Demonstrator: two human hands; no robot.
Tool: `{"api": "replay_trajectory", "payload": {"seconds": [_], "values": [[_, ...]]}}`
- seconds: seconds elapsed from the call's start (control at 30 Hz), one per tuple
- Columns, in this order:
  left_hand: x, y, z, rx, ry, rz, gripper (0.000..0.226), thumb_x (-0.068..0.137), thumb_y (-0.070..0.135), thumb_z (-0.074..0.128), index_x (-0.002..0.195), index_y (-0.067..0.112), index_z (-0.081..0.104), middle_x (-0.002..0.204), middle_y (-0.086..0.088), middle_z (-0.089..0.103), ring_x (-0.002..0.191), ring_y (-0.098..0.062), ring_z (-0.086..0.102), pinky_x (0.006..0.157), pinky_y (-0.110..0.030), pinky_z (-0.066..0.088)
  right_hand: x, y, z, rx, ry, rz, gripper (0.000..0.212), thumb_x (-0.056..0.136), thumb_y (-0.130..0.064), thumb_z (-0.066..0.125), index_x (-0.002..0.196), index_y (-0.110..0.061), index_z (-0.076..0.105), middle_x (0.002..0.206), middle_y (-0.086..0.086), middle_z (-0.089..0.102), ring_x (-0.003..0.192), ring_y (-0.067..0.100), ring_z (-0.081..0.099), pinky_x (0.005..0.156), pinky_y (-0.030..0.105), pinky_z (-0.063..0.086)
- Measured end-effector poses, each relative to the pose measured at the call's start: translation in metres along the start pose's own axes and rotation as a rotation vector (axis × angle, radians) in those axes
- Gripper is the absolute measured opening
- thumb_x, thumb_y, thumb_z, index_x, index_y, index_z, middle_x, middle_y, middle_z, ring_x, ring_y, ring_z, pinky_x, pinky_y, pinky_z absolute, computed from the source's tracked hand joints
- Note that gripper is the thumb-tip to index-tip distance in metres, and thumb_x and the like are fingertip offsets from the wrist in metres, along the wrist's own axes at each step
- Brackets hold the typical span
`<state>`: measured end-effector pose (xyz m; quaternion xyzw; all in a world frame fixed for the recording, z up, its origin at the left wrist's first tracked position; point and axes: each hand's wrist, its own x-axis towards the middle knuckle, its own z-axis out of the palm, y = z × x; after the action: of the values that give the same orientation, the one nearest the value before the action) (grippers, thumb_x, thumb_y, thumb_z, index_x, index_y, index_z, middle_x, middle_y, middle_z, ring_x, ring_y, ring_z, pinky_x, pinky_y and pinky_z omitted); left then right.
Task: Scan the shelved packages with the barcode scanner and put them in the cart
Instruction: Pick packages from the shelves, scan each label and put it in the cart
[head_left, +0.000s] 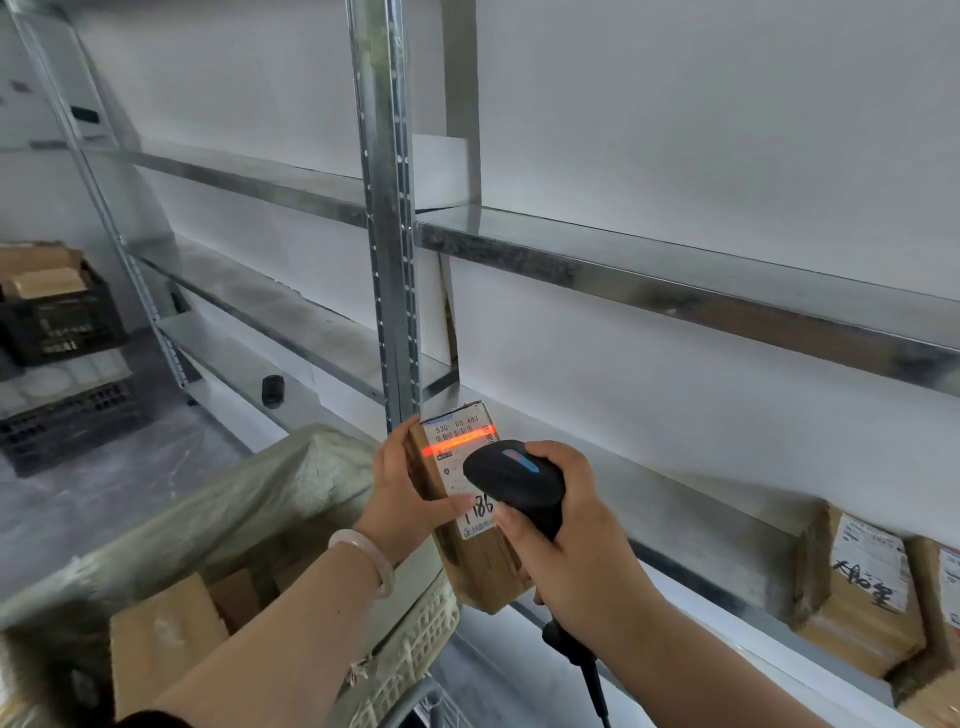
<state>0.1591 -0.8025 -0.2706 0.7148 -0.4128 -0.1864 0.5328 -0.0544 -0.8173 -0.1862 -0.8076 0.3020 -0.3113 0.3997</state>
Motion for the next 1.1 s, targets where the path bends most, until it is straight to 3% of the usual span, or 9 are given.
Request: {"api": "replay_trajectory", "payload": {"seconds": [0.17,0.3,0.37,0.43,0.5,0.57,0.7,0.83,1.1], "values": [[-0.010,-0.007,-0.029,-0.013,0.008,-0.055,0.103,0.071,0.006,0.084,0.150,0.027,0.021,0.143,0.002,0.033,0.126,-0.009,0.036,0.069,-0.001,0.044,0.009,-0.007,0.026,0.006,-0.029,-0.045,0.047,0.089,-0.034,0.066,0.122,-0.044,0.034,0.106,-0.021,0.058,0.084,-0.010,0.061,0.064,0.009,0.047],[-0.016,-0.020,-0.055,0.001,0.033,-0.091,0.106,0.070,0.009,0.087,0.151,0.028,0.020,0.146,0.003,0.028,0.126,-0.006,0.033,0.074,0.001,0.040,0.016,-0.012,0.049,0.034,-0.080,-0.050,0.047,0.088,-0.039,0.066,0.123,-0.048,0.035,0.102,-0.013,0.063,0.069,-0.001,0.063,0.059,0.012,0.047],[-0.020,-0.026,-0.068,-0.009,0.046,-0.122,0.106,0.071,0.010,0.086,0.151,0.030,0.020,0.146,0.005,0.026,0.124,-0.007,0.034,0.070,0.001,0.043,0.020,-0.012,0.061,0.042,-0.103,-0.058,0.048,0.087,-0.039,0.066,0.120,-0.053,0.034,0.103,-0.013,0.063,0.076,0.003,0.065,0.060,0.014,0.050],[-0.026,-0.033,-0.081,-0.011,0.069,-0.154,0.105,0.072,0.011,0.086,0.150,0.033,0.019,0.148,0.004,0.024,0.125,-0.010,0.036,0.082,-0.008,0.046,0.023,-0.011,0.074,0.047,-0.134,-0.059,0.051,0.088,-0.036,0.067,0.115,-0.062,0.032,0.109,-0.015,0.062,0.087,0.006,0.067,0.065,0.018,0.055],[-0.031,-0.042,-0.097,-0.006,0.110,-0.192,0.107,0.070,0.012,0.087,0.151,0.035,0.020,0.151,0.001,0.023,0.128,-0.012,0.035,0.100,-0.026,0.042,0.026,-0.009,0.088,0.043,-0.160,-0.062,0.056,0.088,-0.034,0.067,0.112,-0.068,0.029,0.113,-0.017,0.061,0.092,0.008,0.067,0.069,0.022,0.057],[-0.035,-0.052,-0.115,0.004,0.142,-0.250,0.108,0.070,0.013,0.087,0.151,0.036,0.018,0.152,-0.001,0.021,0.129,-0.013,0.033,0.107,-0.034,0.038,0.029,-0.009,0.102,0.043,-0.189,-0.066,0.058,0.088,-0.034,0.067,0.110,-0.071,0.029,0.114,-0.017,0.060,0.093,0.009,0.067,0.071,0.025,0.057],[-0.045,-0.073,-0.150,0.053,0.159,-0.331,0.107,0.072,0.016,0.086,0.149,0.039,0.016,0.152,0.001,0.018,0.135,-0.023,0.034,0.108,-0.042,0.040,0.035,-0.007,0.132,0.042,-0.257,-0.053,0.054,0.088,-0.035,0.067,0.119,-0.062,0.032,0.114,-0.011,0.062,0.091,0.010,0.067,0.071,0.026,0.058],[-0.058,-0.094,-0.183,0.054,0.217,-0.408,0.106,0.073,0.011,0.084,0.150,0.038,0.016,0.154,0.003,0.016,0.136,-0.025,0.035,0.106,-0.046,0.043,0.042,-0.008,0.165,0.056,-0.299,-0.050,0.053,0.087,-0.037,0.067,0.119,-0.061,0.033,0.117,-0.020,0.055,0.091,0.009,0.068,0.076,0.033,0.060],[-0.076,-0.122,-0.219,0.094,0.272,-0.502,0.108,0.071,0.011,0.086,0.149,0.036,0.016,0.154,0.002,0.016,0.136,-0.025,0.037,0.106,-0.045,0.044,0.050,-0.014,0.214,0.046,-0.365,-0.013,0.055,0.087,-0.038,0.068,0.125,-0.056,0.032,0.115,-0.015,0.060,0.094,0.008,0.067,0.077,0.033,0.060]]}}
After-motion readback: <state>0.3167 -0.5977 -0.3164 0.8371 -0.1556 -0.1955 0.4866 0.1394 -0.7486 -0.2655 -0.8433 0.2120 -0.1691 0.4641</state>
